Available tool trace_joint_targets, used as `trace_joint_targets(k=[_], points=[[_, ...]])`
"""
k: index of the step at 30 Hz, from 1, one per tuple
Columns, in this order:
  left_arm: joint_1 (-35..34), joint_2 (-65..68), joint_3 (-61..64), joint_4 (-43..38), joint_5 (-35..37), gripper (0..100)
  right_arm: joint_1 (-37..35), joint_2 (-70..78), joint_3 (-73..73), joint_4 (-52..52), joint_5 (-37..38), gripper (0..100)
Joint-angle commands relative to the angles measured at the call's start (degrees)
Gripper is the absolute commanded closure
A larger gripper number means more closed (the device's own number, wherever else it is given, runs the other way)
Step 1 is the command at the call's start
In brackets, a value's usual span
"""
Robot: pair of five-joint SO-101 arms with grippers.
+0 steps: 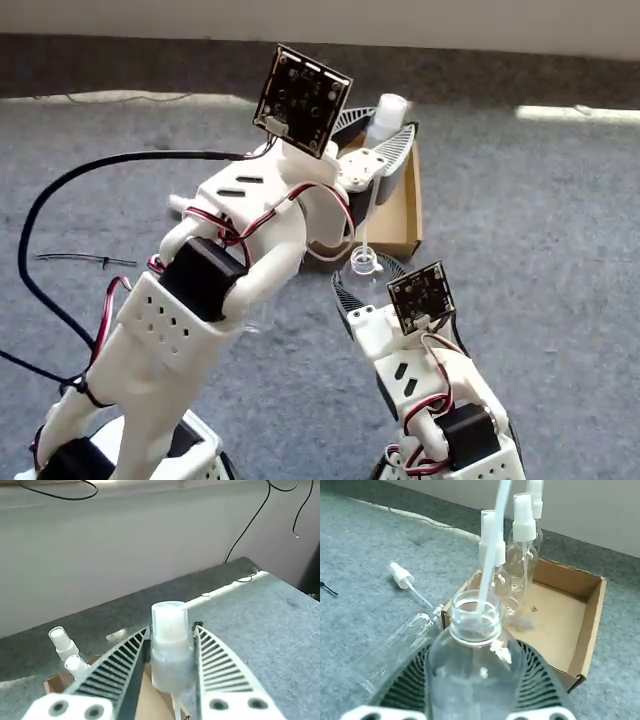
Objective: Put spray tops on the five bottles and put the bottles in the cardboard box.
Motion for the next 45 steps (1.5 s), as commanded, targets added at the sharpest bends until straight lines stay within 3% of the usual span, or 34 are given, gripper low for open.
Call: trace_joint_targets(k=[1, 10, 15, 25, 35, 45], points=[[1.27, -1.45, 1.89, 1.23, 0.62, 93, -0.40, -0.48, -0.66, 0.13, -0.44, 99.5], [1.27, -10.15, 13.85, 5.63, 0.26, 91, -0.31, -0.48, -1.45, -0.13, -0.35, 99.5], [1.27, -14.99, 19.56, 5.89, 0.26, 81, -0.31, -0.48, -6.20, 0.04, -0.62, 99.5], [2.42, -22.46, 15.52, 5.98, -6.24, 80, -0.31, -0.48, -6.81, -0.13, -0.70, 99.5], [-7.34, -21.58, 18.77, 5.98, -6.24, 80, -0.31, -0.48, -6.90, -0.13, -0.79, 99.5], [0.84, -21.14, 23.96, 5.54, -6.33, 80, -0.31, -0.48, -6.90, -0.13, -0.79, 99.5]])
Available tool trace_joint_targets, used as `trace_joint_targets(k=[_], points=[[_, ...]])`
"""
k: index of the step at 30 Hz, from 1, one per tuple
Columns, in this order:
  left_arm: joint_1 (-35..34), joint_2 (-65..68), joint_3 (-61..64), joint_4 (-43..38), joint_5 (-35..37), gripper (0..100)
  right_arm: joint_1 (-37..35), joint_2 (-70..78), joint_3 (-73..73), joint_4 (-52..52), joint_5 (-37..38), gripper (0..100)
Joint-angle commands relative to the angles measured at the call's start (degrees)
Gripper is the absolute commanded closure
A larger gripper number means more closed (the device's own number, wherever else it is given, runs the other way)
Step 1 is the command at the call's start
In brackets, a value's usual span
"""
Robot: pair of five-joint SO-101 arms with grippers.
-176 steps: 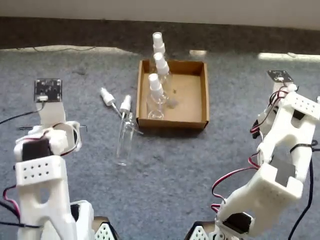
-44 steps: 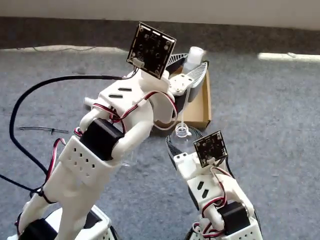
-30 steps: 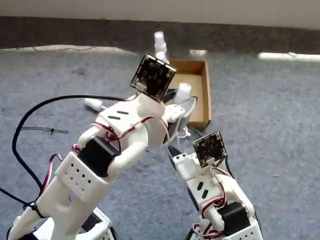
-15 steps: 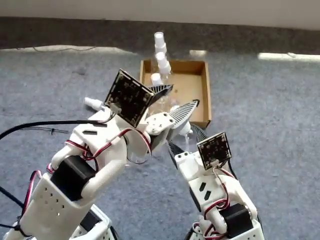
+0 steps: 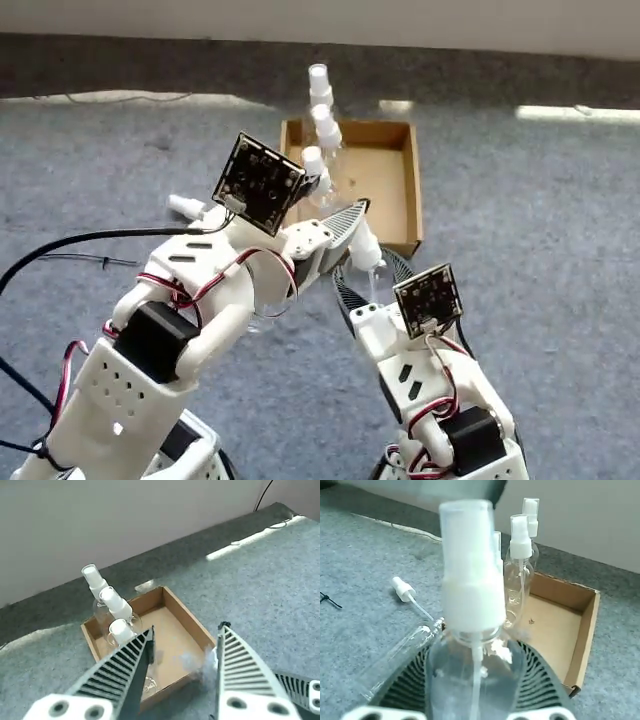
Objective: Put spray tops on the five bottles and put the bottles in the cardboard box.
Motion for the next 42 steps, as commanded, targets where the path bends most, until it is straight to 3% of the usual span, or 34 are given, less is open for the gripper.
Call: trace_joint_targets(k=[1, 7, 12, 19, 23, 28, 34, 42], points=[[5.14, 0.04, -0.31, 0.00, -0.44, 80, -0.22, -0.48, -3.82, -0.22, -0.79, 99.5], [5.49, 0.13, 0.22, 0.35, -0.53, 80, -0.22, -0.48, -3.91, -0.22, -0.79, 99.5], [4.70, -0.48, -1.45, 0.44, -5.54, 80, -0.13, -0.48, -4.09, -0.40, -0.79, 99.5], [-4.88, -0.48, -20.70, 15.12, -6.07, 80, 8.84, 0.22, -4.26, -5.58, -0.62, 99.5], [-12.35, -0.48, -23.60, 21.80, -6.07, 80, 12.09, 3.91, -4.79, -9.45, -0.35, 99.5], [-22.37, -0.48, -17.19, 23.38, -6.07, 80, 15.87, 18.24, -12.18, -16.92, -0.35, 99.5], [-29.58, -0.48, -3.47, 22.51, -5.89, 80, 16.84, 42.07, -25.63, -27.03, -0.62, 99.5], [-38.81, -0.48, 20.09, 5.01, -5.71, 80, 16.75, 76.26, -41.19, -43.91, -0.35, 99.5]])
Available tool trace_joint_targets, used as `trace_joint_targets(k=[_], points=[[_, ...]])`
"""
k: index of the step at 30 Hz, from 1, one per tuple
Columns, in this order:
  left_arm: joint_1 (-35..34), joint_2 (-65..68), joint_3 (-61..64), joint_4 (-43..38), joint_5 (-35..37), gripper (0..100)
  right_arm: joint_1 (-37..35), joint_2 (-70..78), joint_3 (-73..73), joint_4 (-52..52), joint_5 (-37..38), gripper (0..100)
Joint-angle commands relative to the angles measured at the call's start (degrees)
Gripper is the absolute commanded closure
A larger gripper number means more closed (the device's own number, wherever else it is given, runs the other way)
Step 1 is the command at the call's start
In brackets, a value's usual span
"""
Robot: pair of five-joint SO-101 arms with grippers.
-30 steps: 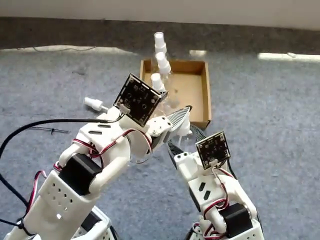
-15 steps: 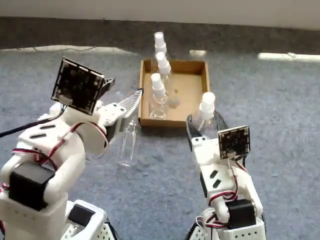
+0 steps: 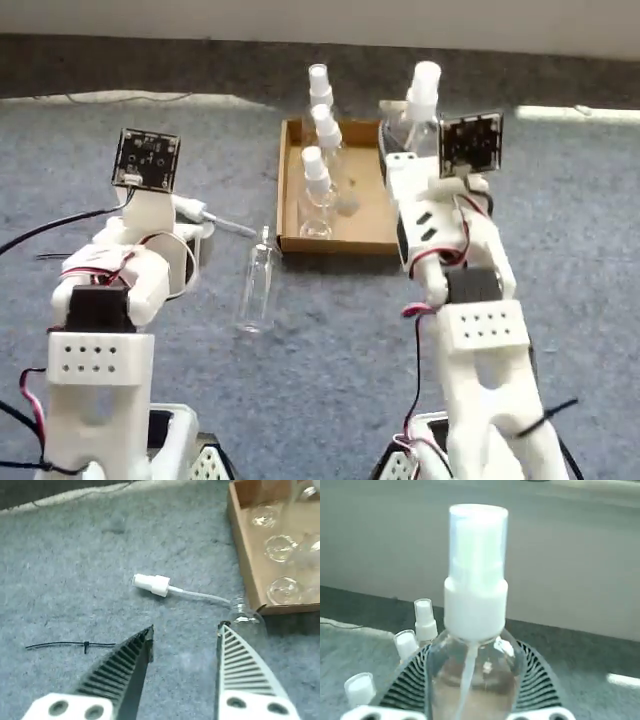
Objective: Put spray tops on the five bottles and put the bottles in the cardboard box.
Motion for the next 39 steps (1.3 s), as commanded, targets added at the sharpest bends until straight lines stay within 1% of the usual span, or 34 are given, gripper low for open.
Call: trace_joint_targets(k=[1, 3, 6, 8, 11, 13, 19, 26, 30, 35, 39], points=[[-4.26, -0.48, 11.82, -11.52, 0.00, 80, 0.66, 13.41, -8.57, -5.41, -0.62, 99.5], [-4.53, -0.48, 15.43, -15.12, 0.00, 80, 0.66, 18.42, -10.86, -9.19, -0.79, 99.5], [-4.35, -0.48, 17.63, -17.41, 0.00, 80, 0.66, 26.15, -13.14, -19.65, -1.23, 99.5], [-4.26, -0.48, 17.71, -17.41, 0.00, 80, 0.75, 31.08, -13.76, -26.51, -5.27, 99.5], [-4.62, -0.48, 17.71, -17.41, 0.00, 80, 1.98, 37.23, -15.69, -31.60, -13.27, 99.5], [-4.44, -0.48, 17.71, -17.41, 0.00, 80, 2.95, 41.10, -18.51, -31.96, -15.38, 99.5], [-4.26, -0.40, 17.80, -17.41, 0.00, 80, 3.47, 49.27, -24.22, -32.13, -15.30, 99.5], [-4.26, -0.40, 17.80, -17.41, 0.00, 80, 3.38, 53.14, -27.30, -32.31, -15.21, 99.5], [-4.26, -0.40, 17.80, -17.41, 0.00, 80, 3.30, 55.16, -26.95, -38.99, -15.21, 99.5], [-4.26, -0.40, 17.80, -17.32, 0.00, 80, 3.56, 58.07, -27.21, -40.04, -15.12, 99.5], [-4.26, -0.40, 17.80, -17.32, 0.00, 80, 3.12, 59.74, -27.30, -40.22, -9.76, 99.5]])
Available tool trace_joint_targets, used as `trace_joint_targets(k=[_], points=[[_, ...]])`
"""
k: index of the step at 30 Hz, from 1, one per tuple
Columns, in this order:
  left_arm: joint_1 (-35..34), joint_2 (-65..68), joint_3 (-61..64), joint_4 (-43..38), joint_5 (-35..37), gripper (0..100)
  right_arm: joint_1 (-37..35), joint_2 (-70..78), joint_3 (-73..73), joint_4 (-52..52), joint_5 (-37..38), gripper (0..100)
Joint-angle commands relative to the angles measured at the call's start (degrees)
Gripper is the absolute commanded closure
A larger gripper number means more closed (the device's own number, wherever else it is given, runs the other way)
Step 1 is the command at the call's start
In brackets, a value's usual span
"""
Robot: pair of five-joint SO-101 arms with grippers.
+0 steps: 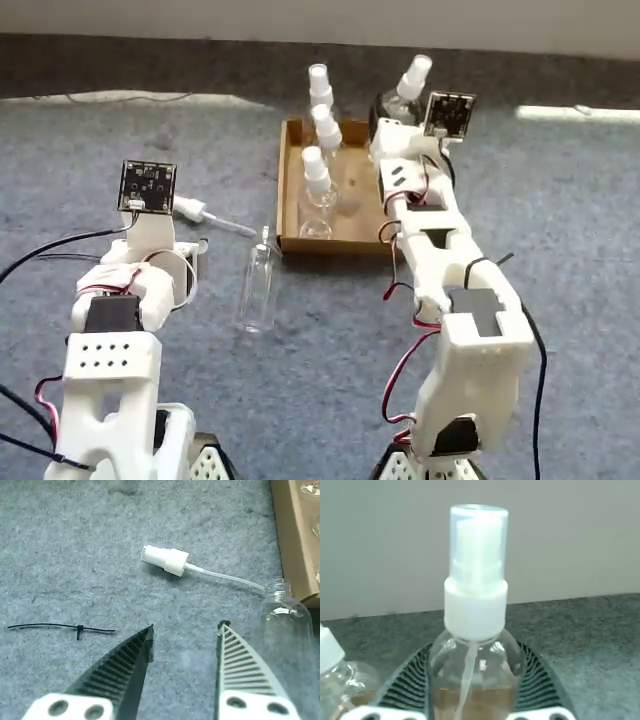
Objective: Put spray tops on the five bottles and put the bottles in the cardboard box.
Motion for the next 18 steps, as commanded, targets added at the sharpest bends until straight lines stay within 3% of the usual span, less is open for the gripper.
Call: trace_joint_targets(k=[1, 18], points=[[-0.13, -0.31, -0.22, -0.97, 0.00, 80, -0.13, -0.40, -3.82, -1.89, 4.66, 99.5], [-0.13, -0.31, -0.22, -0.88, 0.00, 80, -0.57, 7.60, -9.71, -5.85, 5.27, 99.5]])
